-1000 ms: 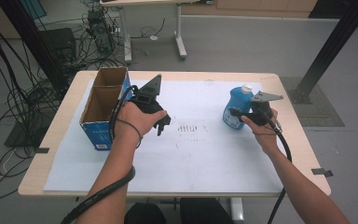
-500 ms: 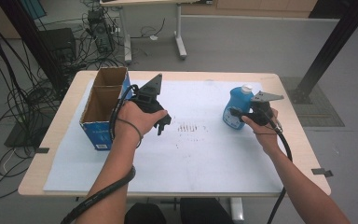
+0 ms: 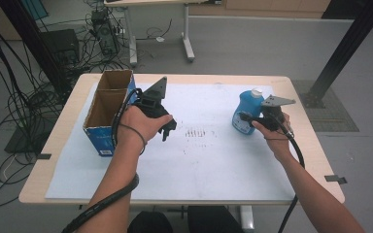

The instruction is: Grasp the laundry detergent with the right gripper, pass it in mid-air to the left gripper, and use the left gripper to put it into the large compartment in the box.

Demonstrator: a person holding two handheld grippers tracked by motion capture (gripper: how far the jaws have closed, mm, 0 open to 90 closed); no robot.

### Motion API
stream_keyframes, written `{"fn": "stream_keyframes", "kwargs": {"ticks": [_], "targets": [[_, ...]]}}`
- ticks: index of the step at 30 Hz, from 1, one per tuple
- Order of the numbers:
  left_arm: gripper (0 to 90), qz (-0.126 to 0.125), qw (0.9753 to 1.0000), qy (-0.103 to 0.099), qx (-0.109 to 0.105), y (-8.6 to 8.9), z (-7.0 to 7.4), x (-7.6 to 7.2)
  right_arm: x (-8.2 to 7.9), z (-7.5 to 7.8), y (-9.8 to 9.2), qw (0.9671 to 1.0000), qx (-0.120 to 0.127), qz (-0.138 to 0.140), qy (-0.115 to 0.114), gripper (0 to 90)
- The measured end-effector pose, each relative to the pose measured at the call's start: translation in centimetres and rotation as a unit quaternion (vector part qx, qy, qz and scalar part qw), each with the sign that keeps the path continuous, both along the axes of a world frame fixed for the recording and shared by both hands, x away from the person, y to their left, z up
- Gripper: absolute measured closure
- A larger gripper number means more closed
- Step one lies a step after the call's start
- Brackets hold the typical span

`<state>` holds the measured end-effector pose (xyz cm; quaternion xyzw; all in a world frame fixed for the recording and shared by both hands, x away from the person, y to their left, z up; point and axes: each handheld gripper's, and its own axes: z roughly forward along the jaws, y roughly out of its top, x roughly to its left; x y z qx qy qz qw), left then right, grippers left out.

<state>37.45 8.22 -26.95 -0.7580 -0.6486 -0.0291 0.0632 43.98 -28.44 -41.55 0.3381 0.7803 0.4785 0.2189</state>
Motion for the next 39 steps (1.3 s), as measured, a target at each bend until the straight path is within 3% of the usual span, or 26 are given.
{"fn": "stream_keyframes", "kwargs": {"ticks": [21,39], "targets": [[6.3,0.000,1.0000,0.001,0.001,-0.31,-0.13,0.10,0.11,0.00,-0.12,1.0000,0.002,0.004,0.002,42.7],[6.5,0.000,0.9999,-0.012,-0.004,-0.10,0.30,-0.09,0.13,0.01,-0.15,1.0000,0.001,0.006,0.001,43.1]]}}
